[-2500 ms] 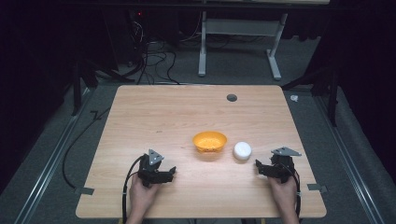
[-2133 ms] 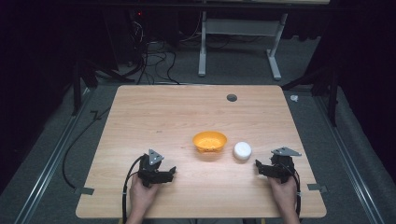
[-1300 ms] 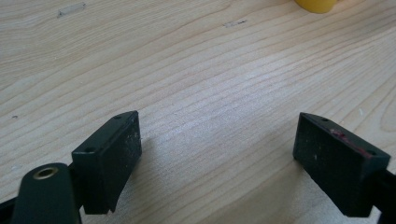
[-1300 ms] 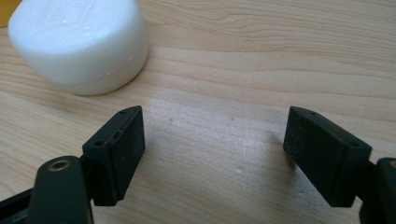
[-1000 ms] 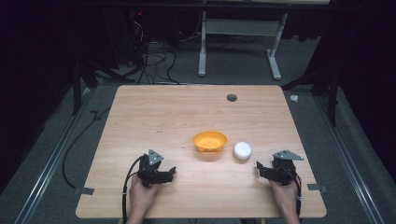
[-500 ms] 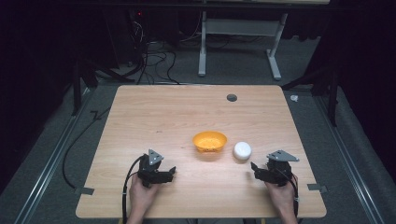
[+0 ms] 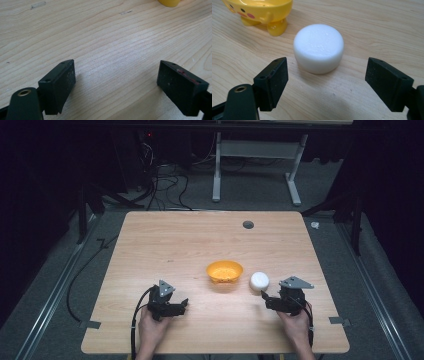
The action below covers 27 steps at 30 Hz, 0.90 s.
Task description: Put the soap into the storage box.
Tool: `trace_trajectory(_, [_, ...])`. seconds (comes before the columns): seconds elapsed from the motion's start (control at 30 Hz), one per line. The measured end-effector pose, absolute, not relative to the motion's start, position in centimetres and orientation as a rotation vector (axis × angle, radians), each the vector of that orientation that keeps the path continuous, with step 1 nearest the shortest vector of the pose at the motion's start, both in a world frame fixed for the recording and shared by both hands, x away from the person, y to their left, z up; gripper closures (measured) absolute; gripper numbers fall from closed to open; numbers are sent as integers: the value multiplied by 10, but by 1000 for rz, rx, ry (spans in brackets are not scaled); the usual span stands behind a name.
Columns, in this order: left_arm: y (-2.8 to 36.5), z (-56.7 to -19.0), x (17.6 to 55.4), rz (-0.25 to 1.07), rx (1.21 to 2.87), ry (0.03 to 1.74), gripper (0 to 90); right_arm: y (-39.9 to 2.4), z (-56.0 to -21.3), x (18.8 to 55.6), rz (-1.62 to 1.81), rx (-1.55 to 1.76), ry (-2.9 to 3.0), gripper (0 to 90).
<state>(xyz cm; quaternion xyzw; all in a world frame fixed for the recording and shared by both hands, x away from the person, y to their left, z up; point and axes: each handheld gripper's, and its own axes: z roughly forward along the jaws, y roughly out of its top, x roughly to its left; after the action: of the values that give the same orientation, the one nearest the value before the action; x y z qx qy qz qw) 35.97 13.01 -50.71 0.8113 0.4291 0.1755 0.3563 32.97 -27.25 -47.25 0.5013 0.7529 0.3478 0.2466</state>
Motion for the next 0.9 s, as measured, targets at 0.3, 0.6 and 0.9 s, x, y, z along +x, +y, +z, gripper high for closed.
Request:
trace_trajectory(0.3, [130,-507,360,454,2094,1108,157,-260,-468,342,965,1349,2079,181])
trace_trajectory(0.6, [130,-507,360,452,2093,1108,157,-254,-467,354,984,1360,2069,170])
trace_trajectory(0.9, [130,-507,360,452,2093,1108,157,-246,-477,368,942,1400,2087,162])
